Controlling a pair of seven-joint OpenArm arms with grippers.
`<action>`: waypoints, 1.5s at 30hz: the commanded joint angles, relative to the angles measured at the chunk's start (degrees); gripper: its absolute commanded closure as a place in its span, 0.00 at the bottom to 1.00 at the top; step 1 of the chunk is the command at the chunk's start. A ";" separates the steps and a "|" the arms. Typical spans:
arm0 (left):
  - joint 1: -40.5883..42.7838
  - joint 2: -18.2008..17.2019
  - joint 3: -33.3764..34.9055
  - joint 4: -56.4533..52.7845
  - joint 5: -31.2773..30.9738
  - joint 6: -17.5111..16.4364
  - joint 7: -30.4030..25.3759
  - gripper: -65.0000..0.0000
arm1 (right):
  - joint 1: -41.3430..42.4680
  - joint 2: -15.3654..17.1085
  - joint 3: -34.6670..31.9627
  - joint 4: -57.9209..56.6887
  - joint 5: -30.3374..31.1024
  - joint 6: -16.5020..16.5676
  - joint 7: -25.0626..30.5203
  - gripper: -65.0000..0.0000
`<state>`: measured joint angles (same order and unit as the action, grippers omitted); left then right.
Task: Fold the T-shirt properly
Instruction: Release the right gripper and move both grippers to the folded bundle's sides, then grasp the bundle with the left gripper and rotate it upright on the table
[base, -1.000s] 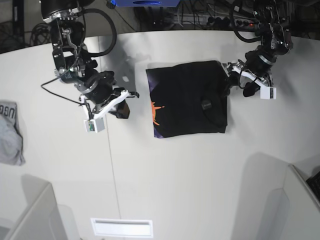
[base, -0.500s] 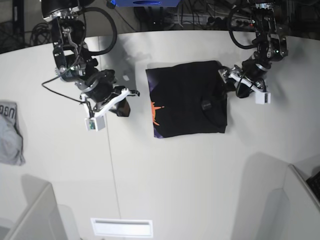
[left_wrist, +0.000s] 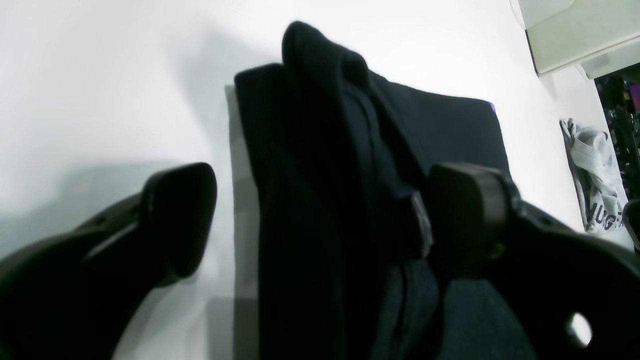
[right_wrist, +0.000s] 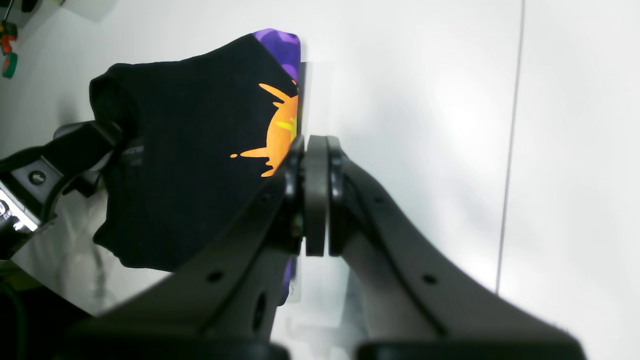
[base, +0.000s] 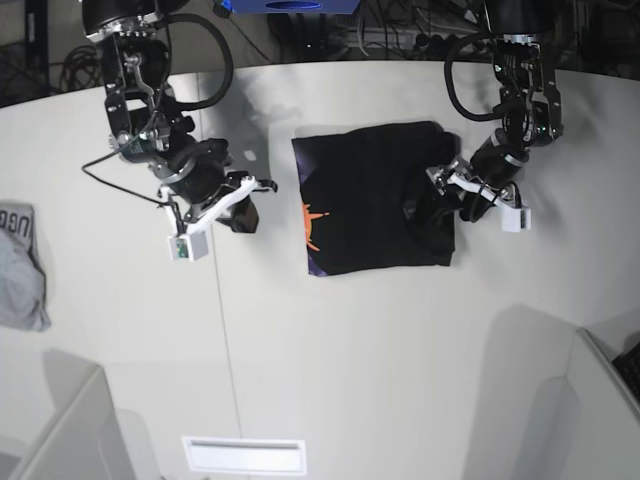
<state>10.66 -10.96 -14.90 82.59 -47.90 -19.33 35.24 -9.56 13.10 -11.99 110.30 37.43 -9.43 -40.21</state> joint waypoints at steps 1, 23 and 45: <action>0.38 -0.60 -0.09 -0.08 1.17 1.44 2.16 0.16 | 0.64 0.22 0.34 1.22 0.33 0.60 1.30 1.00; -11.84 -16.34 29.09 -3.07 1.26 3.29 2.25 1.00 | -9.47 0.04 16.87 1.13 0.33 0.60 1.48 1.00; -29.69 -15.63 56.61 -3.16 39.86 -12.36 1.63 1.00 | -20.20 -7.26 26.98 1.22 0.42 0.60 1.39 1.00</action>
<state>-19.05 -26.50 41.43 79.50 -8.47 -30.63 34.63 -29.58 5.45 14.74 110.30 37.47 -9.19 -39.88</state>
